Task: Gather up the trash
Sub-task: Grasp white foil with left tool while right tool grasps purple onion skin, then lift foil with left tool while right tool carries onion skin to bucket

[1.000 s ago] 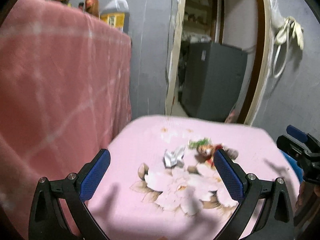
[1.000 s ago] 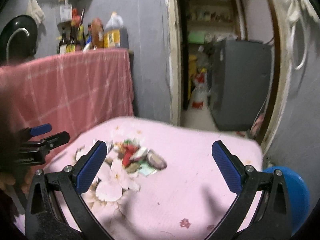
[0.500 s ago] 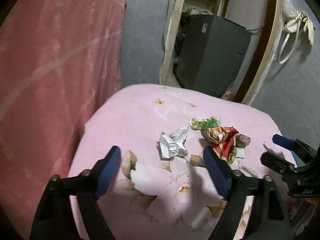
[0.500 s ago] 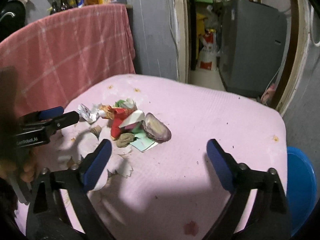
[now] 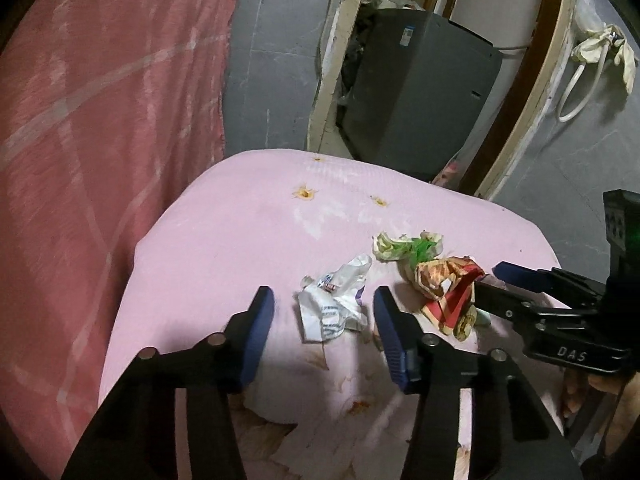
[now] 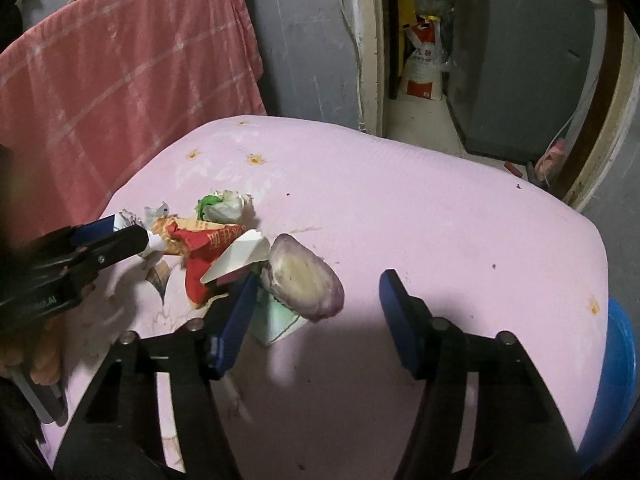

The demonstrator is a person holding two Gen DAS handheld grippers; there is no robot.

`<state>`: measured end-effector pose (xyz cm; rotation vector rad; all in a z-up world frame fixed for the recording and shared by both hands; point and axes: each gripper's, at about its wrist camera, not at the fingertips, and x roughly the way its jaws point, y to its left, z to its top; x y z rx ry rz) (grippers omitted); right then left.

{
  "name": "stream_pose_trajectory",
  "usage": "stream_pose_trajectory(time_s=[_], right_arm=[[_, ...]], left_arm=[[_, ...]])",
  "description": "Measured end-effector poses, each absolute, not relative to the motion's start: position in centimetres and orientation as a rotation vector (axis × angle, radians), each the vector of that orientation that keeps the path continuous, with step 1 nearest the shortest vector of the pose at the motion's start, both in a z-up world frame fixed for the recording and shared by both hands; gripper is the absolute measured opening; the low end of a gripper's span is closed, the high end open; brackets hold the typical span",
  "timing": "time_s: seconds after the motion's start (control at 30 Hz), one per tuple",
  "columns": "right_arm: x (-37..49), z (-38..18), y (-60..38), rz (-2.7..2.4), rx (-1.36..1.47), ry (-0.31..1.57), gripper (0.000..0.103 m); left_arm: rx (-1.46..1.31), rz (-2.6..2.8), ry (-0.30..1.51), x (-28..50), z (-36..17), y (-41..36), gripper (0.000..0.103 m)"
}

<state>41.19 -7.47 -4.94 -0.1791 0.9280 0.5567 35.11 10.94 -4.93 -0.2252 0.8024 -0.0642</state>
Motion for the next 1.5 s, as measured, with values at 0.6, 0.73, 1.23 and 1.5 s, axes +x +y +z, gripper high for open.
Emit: stream_pose_trajectory(time_s=[0.6, 0.73, 1.23, 1.5], right_arm=[[39.1, -4.2, -8.0, 0.584, -0.19, 0.881, 0.02], [38.1, -3.4, -8.1, 0.569, -0.217, 0.824, 0.017], [31.5, 3.2, -13.2, 0.532, -0.152, 0.471, 0.017], [26.9, 9.0, -17.4, 0.44, -0.142, 0.213, 0.017]], left_arm=[[-0.22, -0.12, 0.807, 33.7, -4.6, 9.6, 0.014], [-0.21, -0.119, 0.798, 33.0, -4.1, 9.1, 0.014], [-0.157, -0.172, 0.549, 28.9, 1.5, 4.4, 0.013], [-0.144, -0.243, 0.355, 27.0, 6.8, 0.0, 0.013]])
